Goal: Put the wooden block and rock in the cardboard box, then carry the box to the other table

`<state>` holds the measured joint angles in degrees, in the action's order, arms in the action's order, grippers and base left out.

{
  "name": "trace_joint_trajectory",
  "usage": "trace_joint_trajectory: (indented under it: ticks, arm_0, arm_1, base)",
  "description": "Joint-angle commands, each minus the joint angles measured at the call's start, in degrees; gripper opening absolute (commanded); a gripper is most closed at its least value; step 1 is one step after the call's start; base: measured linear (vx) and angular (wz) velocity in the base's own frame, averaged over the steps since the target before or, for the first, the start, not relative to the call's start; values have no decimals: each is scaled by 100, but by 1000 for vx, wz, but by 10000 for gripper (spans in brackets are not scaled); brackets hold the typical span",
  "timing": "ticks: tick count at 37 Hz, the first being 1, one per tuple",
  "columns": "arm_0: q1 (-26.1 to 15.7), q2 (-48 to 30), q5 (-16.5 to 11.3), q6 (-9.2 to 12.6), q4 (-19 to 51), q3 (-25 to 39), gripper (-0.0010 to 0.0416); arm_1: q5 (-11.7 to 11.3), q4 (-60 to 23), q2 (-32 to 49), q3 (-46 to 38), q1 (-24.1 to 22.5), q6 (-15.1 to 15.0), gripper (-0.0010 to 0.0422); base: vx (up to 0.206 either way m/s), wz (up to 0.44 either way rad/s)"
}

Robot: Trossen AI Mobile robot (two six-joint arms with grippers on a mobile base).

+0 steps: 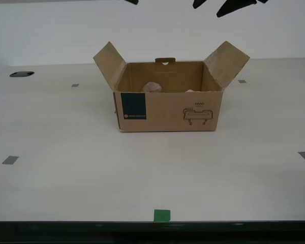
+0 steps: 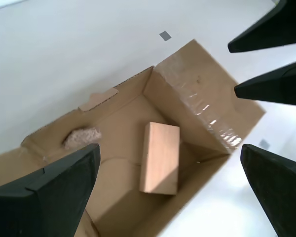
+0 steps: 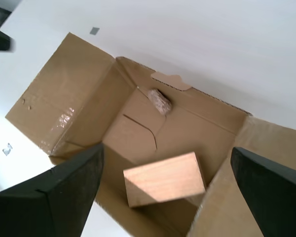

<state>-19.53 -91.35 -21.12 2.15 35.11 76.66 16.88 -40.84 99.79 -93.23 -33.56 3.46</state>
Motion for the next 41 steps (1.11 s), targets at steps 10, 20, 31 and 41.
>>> trace_joint_trajectory:
  ticks: [10,20,31,41]
  arm_0:
    - [632,4,24,-238,1659,1274,383]
    - [1255,92,22,-363,2802,2197,374]
    - [1735,492,20,-433,3442,2468,357]
    - [1956,855,22,-503,3606,2468,378]
  arm_1:
    - [35,-1305,-7,-1292,173,-94,389]
    - [35,-1888,-7,-1464,313,-166,389]
    - [37,-2371,-7,-1464,673,-415,389]
    - [61,-2389,-7,-1453,1078,-498,389]
  base:
    - [0,0]
    - [0,0]
    - [0,0]
    - [0,0]
